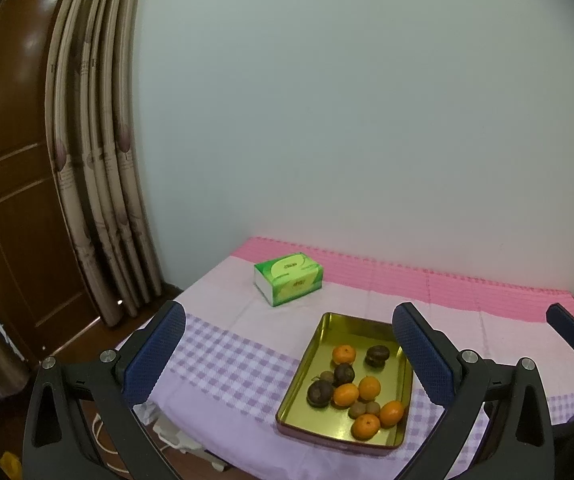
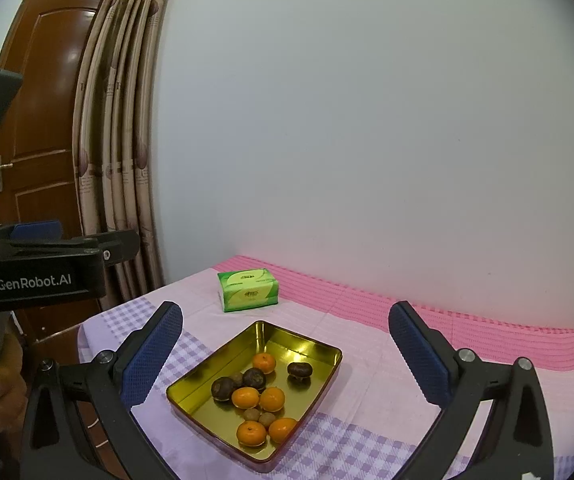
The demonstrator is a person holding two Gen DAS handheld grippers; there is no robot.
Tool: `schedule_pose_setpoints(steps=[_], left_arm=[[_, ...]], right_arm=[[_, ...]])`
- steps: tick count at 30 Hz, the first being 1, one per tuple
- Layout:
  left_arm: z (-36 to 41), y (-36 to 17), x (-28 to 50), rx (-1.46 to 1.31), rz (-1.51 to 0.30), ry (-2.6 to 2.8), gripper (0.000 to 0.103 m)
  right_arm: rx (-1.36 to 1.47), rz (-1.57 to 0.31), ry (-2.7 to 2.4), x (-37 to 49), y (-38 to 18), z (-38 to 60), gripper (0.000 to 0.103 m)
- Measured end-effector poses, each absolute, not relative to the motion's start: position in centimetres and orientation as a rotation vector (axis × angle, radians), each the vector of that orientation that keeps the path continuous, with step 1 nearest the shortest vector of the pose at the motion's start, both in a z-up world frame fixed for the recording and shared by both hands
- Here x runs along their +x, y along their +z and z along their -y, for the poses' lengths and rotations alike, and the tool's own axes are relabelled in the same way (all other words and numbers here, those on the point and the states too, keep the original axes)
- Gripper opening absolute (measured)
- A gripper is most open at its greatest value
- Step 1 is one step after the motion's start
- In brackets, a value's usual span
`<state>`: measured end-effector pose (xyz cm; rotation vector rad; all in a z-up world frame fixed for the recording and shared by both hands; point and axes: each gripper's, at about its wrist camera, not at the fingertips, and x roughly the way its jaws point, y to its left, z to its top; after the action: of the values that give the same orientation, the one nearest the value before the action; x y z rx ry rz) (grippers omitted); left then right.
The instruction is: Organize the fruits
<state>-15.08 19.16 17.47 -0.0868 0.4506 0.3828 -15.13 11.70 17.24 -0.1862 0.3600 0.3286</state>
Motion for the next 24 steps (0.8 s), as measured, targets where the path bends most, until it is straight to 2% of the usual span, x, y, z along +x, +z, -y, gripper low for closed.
schedule_pose_setpoints(steps=[24], left_arm=[[-19.0,15.5,-14.0,-0.074,-0.5,0.389,0.103]], right_arm=[[-0.173,-0.409,0.326,-14.4,15.8,-11.2,0.103]])
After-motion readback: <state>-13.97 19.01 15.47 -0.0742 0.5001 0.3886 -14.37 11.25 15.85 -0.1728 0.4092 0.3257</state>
